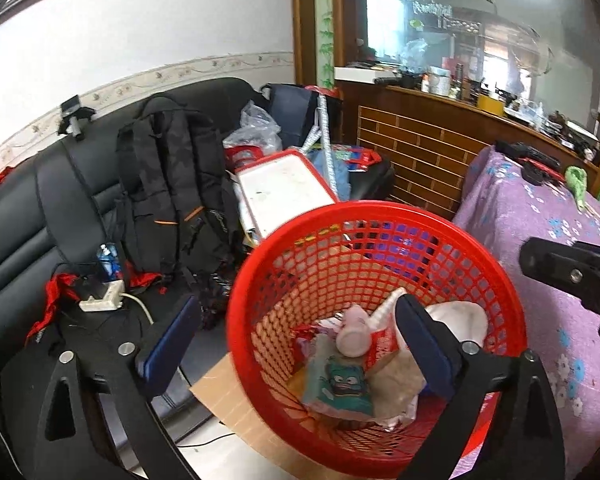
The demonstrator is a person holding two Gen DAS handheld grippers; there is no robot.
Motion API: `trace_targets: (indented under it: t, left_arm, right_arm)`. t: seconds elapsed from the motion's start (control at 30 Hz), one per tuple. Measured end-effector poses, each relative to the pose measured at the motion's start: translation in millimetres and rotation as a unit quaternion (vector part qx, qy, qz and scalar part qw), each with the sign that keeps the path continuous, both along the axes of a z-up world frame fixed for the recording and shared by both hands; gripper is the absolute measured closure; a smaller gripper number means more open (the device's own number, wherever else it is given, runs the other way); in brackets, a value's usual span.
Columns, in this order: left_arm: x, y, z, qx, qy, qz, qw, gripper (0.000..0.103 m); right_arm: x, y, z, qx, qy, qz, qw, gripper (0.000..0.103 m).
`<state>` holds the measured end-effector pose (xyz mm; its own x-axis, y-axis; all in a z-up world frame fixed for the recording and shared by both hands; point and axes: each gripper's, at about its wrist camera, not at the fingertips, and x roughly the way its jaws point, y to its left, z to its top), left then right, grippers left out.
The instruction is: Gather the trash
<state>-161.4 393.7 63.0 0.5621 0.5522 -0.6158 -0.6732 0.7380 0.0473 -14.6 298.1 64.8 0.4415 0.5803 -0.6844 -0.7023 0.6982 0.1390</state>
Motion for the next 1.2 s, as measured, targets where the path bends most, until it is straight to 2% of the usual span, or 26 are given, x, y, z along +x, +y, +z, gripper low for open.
trace_targets:
  t: [0.07, 0.23, 0.3, 0.37, 0.57, 0.7, 0.77, 0.87, 0.97, 1.07, 1.2]
  left_arm:
    - [-3, 3, 0, 0.002, 0.000, 0.017, 0.9999, 0.004]
    - [-4, 11, -4, -0.004, 0.037, 0.065, 0.9972, 0.004]
    - [-4, 14, -6, -0.020, 0.043, 0.071, 0.9963, 0.004]
    - [-7, 12, -8, -0.030, 0.039, 0.070, 0.9964, 0.004]
    - [-23, -13, 3, -0.002, 0.007, 0.066, 0.9978, 0.004]
    - [-34, -31, 9, 0.002, -0.021, 0.051, 0.9985, 0.004]
    - [-41, -39, 13, 0.023, -0.025, 0.062, 0.9975, 0.004]
    - [-48, -50, 16, 0.076, -0.023, 0.098, 0.9920, 0.004]
    - [-54, -58, 18, 0.106, -0.013, 0.110, 0.9882, 0.004]
    - [-58, -63, 19, 0.114, -0.006, 0.111, 0.9872, 0.004]
    - [-64, -74, 18, 0.123, 0.001, 0.104, 0.9870, 0.004]
  right_arm:
    - [0, -1, 0, -0.006, -0.006, -0.005, 1.000, 0.009]
    - [1, -4, -2, -0.012, -0.012, -0.017, 1.000, 0.009]
    - [1, -6, -4, -0.014, -0.014, -0.020, 1.000, 0.009]
    - [0, -8, -4, -0.018, -0.017, -0.021, 0.999, 0.009]
    - [-14, -25, -1, -0.024, -0.040, -0.028, 0.999, 0.009]
    - [-27, -39, 2, -0.030, -0.058, -0.027, 0.997, 0.009]
    - [-33, -51, 3, -0.030, -0.065, -0.027, 0.997, 0.008]
    - [-38, -66, 5, -0.026, -0.066, -0.035, 0.997, 0.008]
    - [-43, -82, 6, -0.024, -0.067, -0.043, 0.997, 0.008]
    - [-50, -97, 9, -0.021, -0.070, -0.047, 0.996, 0.008]
    - [-64, -116, 15, -0.024, -0.095, -0.049, 0.994, 0.008]
